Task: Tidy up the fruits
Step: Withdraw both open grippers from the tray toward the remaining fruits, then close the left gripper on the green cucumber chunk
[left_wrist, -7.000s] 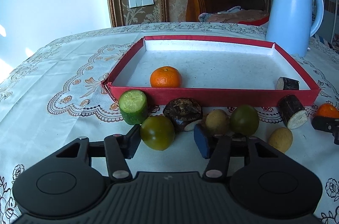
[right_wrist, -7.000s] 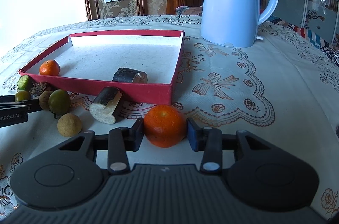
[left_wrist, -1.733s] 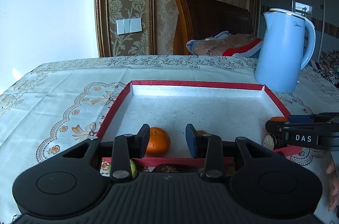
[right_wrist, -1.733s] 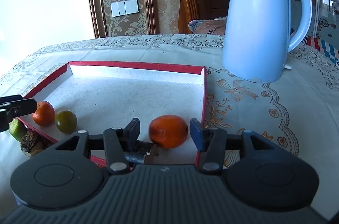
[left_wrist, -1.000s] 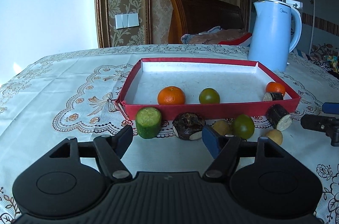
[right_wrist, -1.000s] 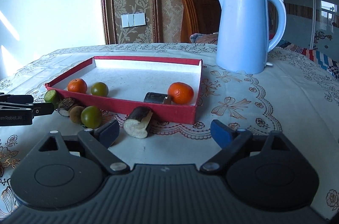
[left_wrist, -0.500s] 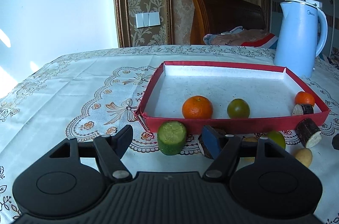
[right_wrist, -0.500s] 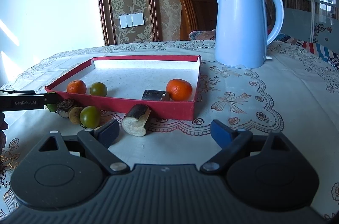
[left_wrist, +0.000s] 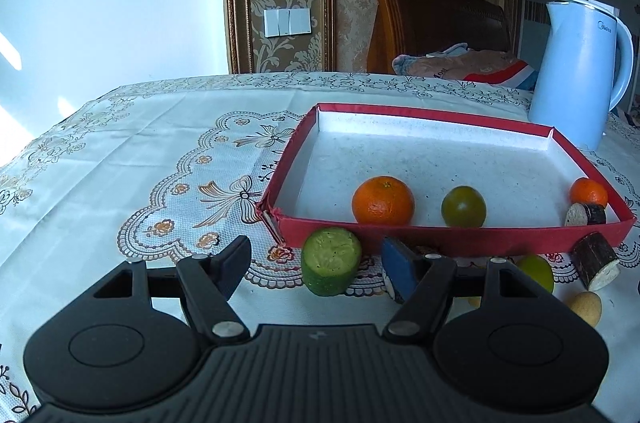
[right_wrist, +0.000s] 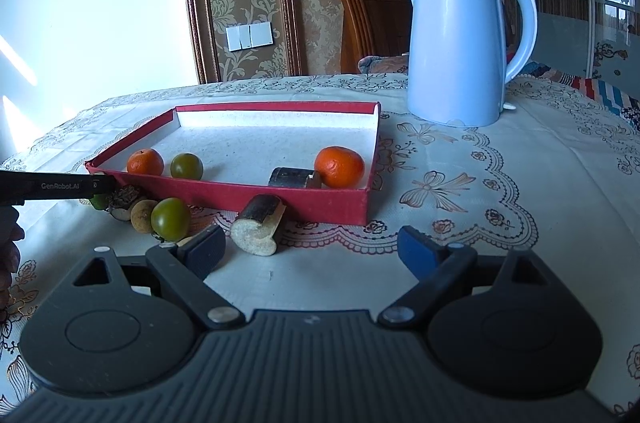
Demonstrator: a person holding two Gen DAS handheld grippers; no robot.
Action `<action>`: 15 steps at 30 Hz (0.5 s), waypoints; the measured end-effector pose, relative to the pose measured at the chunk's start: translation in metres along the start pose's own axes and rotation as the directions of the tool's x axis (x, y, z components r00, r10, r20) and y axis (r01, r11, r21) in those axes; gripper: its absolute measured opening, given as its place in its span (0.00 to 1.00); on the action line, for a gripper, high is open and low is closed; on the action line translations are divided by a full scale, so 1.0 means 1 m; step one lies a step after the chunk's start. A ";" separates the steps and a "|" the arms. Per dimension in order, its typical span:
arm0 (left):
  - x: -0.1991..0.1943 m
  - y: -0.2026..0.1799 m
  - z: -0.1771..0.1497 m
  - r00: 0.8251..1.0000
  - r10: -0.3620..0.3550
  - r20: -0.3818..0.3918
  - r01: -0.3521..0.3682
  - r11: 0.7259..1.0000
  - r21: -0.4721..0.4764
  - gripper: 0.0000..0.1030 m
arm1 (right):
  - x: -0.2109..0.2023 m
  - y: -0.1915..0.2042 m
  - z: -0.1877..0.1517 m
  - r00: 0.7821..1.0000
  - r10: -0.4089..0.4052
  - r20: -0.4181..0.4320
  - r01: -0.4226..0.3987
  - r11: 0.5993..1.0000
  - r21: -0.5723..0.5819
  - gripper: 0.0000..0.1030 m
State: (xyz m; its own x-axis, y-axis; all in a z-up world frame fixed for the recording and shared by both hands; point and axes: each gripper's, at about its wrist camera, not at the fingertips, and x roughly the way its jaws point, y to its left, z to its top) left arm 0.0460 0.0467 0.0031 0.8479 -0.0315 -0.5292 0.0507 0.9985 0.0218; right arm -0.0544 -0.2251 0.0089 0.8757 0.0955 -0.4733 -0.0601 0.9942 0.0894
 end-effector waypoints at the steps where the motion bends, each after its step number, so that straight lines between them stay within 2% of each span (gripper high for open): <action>1: 0.001 0.000 0.000 1.000 0.000 -0.004 0.000 1.000 0.000 0.69 | 0.000 0.000 0.000 1.000 0.000 0.000 0.000 1.000 0.000 0.89; 4: 0.002 0.002 0.000 1.000 -0.003 -0.009 0.003 1.000 -0.015 0.69 | 0.000 0.000 -0.001 1.000 0.002 -0.004 -0.002 1.000 -0.002 0.89; 6: 0.004 0.004 0.000 1.000 -0.005 -0.021 0.005 1.000 -0.028 0.60 | 0.001 0.000 0.000 1.000 0.003 -0.007 -0.003 1.000 -0.003 0.89; 10: 0.006 0.006 0.000 0.999 -0.008 -0.036 0.007 0.999 -0.042 0.57 | 0.002 0.001 -0.001 1.000 0.003 -0.009 -0.003 1.000 -0.004 0.89; 15: 0.006 0.003 -0.001 0.999 -0.012 -0.036 0.011 1.000 -0.028 0.46 | 0.002 0.001 -0.001 1.000 0.003 -0.012 -0.004 1.000 -0.004 0.89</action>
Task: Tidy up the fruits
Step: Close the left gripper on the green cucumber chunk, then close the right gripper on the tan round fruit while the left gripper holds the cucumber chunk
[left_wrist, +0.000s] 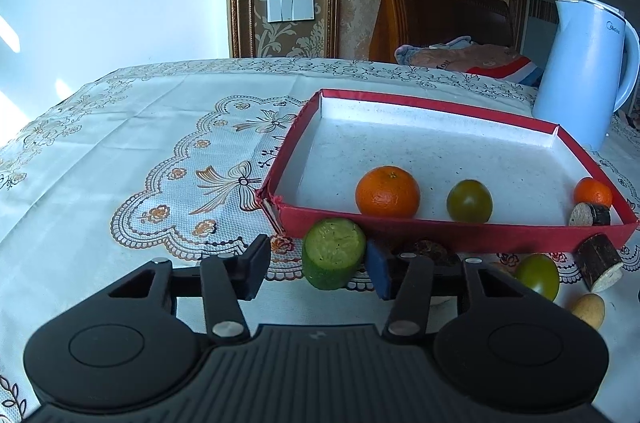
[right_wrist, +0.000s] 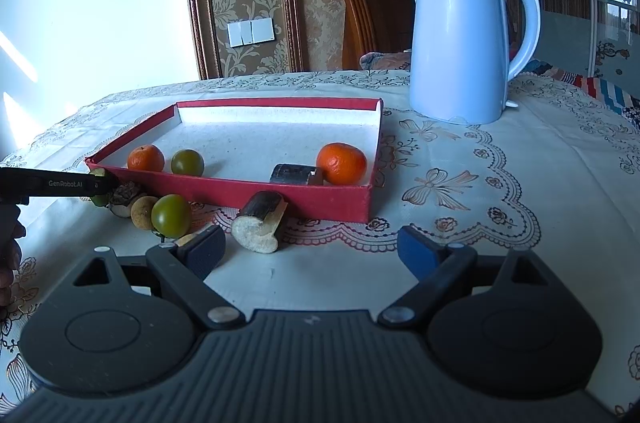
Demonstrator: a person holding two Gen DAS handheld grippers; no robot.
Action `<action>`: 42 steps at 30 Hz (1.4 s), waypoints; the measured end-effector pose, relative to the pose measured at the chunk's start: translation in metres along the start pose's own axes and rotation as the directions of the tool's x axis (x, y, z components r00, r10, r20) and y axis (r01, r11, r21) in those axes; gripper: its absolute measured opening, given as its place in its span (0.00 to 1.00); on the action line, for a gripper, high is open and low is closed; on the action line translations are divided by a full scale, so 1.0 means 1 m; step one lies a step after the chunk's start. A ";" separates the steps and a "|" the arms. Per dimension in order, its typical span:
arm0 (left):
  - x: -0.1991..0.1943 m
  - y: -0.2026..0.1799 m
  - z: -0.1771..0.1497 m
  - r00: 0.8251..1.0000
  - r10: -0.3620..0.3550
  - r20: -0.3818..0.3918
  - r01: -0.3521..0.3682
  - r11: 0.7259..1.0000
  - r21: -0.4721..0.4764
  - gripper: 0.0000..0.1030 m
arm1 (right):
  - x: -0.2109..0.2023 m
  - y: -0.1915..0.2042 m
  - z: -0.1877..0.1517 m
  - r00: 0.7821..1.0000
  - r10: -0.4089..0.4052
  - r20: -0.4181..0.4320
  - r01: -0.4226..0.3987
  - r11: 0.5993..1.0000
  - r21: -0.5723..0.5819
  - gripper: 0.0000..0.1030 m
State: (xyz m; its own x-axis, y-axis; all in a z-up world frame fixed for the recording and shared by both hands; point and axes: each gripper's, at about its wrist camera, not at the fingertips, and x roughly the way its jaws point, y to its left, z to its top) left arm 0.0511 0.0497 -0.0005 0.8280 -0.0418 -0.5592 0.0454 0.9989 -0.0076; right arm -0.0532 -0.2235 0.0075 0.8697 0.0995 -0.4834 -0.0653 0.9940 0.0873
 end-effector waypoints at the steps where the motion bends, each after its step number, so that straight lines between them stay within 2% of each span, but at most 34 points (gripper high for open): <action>1: 0.000 -0.001 0.000 1.000 -0.002 0.001 0.002 1.000 0.006 0.44 | 0.000 0.000 0.000 1.000 0.000 -0.001 0.000 1.000 0.000 0.89; 6: 0.001 -0.006 0.000 1.000 -0.001 -0.008 0.001 1.000 0.009 0.35 | 0.001 0.000 0.000 1.000 0.003 0.000 -0.003 1.000 -0.002 0.89; 11: 0.000 -0.011 -0.001 1.000 0.014 -0.011 -0.014 1.000 0.012 0.33 | 0.001 0.002 0.000 1.000 0.018 -0.001 -0.018 1.000 -0.013 0.84; 17: -0.002 -0.011 -0.003 1.000 0.029 0.010 -0.029 0.999 0.014 0.33 | -0.002 0.021 -0.001 0.995 0.090 -0.030 -0.092 0.993 -0.076 0.64; 19: -0.002 -0.011 -0.003 0.999 0.030 0.013 -0.030 0.999 0.015 0.33 | 0.000 0.031 -0.001 0.992 0.116 -0.044 -0.120 0.987 -0.102 0.52; 21: -0.002 -0.011 -0.003 1.000 0.027 0.013 -0.027 1.000 0.014 0.33 | 0.003 0.040 -0.001 0.989 0.135 -0.064 -0.142 0.981 -0.130 0.46; 30: 0.003 0.001 -0.004 0.999 -0.031 -0.018 0.030 0.998 -0.055 0.33 | 0.015 0.062 0.002 0.987 0.127 -0.103 -0.143 0.974 -0.176 0.46; 42: 0.000 0.001 -0.005 1.000 -0.024 -0.010 0.024 0.998 -0.064 0.30 | 0.018 0.057 0.003 0.982 0.149 -0.113 -0.165 0.974 -0.154 0.46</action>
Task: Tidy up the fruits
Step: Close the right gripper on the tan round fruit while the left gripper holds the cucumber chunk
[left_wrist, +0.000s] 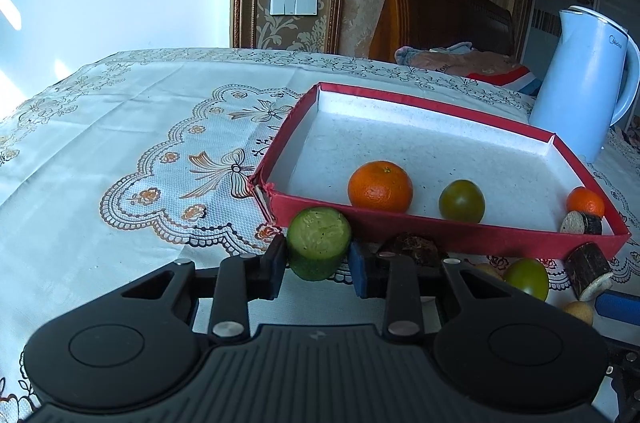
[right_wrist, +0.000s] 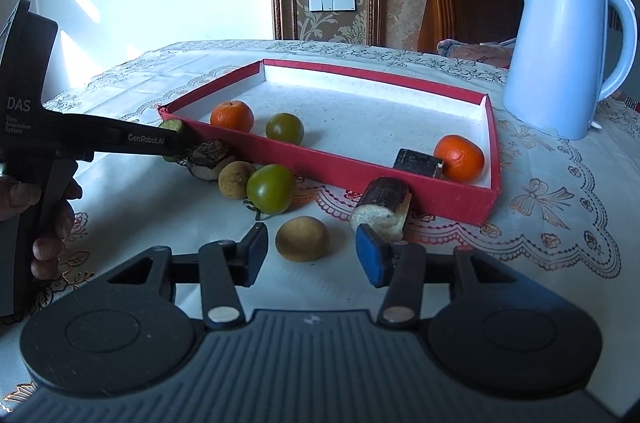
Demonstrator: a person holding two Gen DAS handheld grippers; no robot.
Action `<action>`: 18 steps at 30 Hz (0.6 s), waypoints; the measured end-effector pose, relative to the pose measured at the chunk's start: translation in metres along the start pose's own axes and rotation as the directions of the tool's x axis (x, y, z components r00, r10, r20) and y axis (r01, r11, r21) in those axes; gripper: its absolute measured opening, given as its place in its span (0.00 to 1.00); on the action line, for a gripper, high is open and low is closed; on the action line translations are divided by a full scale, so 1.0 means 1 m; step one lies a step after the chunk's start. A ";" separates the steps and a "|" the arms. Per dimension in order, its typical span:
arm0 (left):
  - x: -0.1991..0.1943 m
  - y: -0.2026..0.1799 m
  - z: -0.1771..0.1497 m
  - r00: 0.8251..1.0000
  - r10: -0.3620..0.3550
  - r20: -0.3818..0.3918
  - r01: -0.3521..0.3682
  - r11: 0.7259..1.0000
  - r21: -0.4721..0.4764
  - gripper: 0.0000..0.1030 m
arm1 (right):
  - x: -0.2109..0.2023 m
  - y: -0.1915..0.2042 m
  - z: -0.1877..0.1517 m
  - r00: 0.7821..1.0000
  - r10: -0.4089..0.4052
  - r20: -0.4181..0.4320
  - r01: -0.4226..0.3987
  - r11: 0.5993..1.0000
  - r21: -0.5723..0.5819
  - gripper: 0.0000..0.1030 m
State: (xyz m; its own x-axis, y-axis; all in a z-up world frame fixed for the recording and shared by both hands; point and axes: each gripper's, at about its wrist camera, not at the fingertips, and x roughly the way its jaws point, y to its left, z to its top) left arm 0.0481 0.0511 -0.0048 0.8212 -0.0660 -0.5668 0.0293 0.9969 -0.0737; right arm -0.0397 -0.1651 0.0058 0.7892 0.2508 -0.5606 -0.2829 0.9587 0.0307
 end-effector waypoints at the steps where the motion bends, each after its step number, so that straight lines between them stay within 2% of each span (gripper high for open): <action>1: 0.000 0.000 0.000 1.000 0.002 0.001 -0.002 1.000 0.002 0.30 | 0.000 0.000 0.000 1.000 0.002 0.001 -0.002 1.000 0.000 0.46; 15: -0.006 -0.006 0.000 0.998 0.039 0.039 -0.040 0.999 0.024 0.30 | 0.006 0.002 0.001 1.000 0.005 -0.030 -0.005 1.000 -0.008 0.46; 18: -0.006 -0.006 0.000 0.998 0.038 0.042 -0.039 0.999 0.022 0.30 | 0.012 0.003 0.003 0.999 0.000 -0.050 -0.001 1.000 -0.015 0.34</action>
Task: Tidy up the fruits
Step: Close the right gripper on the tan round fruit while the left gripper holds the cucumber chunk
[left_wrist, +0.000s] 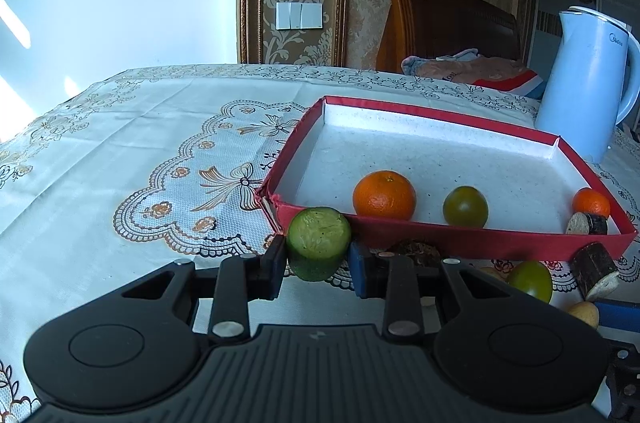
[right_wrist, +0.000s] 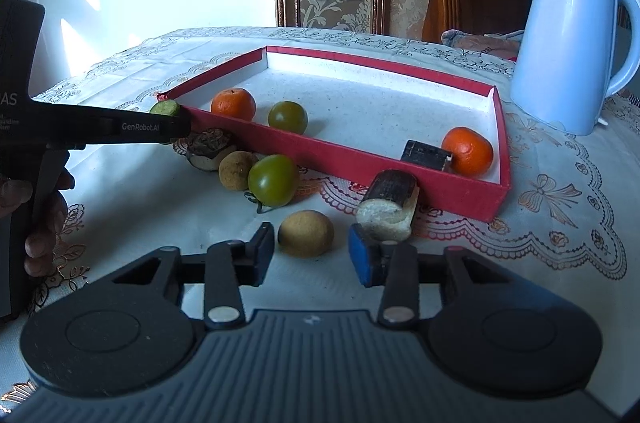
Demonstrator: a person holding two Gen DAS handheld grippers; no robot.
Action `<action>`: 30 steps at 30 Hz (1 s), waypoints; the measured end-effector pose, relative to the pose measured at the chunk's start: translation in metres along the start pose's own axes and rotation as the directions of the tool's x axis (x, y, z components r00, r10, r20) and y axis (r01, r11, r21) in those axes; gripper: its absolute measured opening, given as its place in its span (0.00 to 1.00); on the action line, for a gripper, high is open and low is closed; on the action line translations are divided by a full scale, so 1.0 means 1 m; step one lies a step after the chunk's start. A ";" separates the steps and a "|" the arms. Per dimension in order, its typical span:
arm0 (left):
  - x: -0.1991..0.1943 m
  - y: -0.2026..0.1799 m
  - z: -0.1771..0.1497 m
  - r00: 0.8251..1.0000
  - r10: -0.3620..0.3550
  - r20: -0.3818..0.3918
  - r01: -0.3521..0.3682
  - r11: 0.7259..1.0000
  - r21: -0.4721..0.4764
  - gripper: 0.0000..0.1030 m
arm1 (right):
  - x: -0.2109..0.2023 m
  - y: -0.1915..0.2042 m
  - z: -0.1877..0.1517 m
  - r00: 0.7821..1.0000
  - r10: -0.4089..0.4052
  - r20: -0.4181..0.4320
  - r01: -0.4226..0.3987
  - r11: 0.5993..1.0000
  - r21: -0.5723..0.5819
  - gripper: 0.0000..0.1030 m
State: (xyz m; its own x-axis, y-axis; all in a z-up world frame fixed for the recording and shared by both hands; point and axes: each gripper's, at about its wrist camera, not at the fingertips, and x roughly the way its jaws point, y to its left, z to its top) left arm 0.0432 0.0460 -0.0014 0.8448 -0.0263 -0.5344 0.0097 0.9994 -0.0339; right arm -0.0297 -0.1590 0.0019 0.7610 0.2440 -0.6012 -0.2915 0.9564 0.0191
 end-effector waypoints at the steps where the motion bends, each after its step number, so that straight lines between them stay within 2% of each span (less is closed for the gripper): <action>1: 0.000 0.001 0.000 1.000 -0.001 0.000 0.001 1.000 -0.001 0.30 | 0.001 0.001 0.000 1.000 -0.003 -0.002 0.003 1.000 -0.003 0.34; 13: 0.000 0.002 -0.001 1.000 -0.001 0.004 0.001 1.000 -0.004 0.30 | 0.009 0.006 0.003 1.000 -0.020 -0.019 0.019 1.000 -0.021 0.34; 15: 0.000 0.002 -0.001 1.000 0.000 0.006 0.000 1.000 -0.003 0.30 | 0.008 0.006 0.003 1.000 -0.019 -0.016 0.019 1.000 -0.017 0.33; 16: 0.000 0.002 -0.001 1.000 0.000 0.006 0.000 1.000 -0.003 0.30 | 0.008 0.005 0.003 1.000 -0.020 -0.015 0.019 1.000 -0.015 0.28; 30: -0.002 0.001 -0.001 1.000 0.003 0.010 -0.003 1.000 -0.002 0.30 | 0.001 0.002 0.001 1.000 -0.018 0.014 0.018 1.000 0.001 0.28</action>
State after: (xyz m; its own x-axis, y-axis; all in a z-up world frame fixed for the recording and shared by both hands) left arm 0.0413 0.0474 -0.0011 0.8500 -0.0232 -0.5263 0.0060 0.9994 -0.0343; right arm -0.0286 -0.1564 0.0020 0.7740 0.2292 -0.5903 -0.2776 0.9607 0.0090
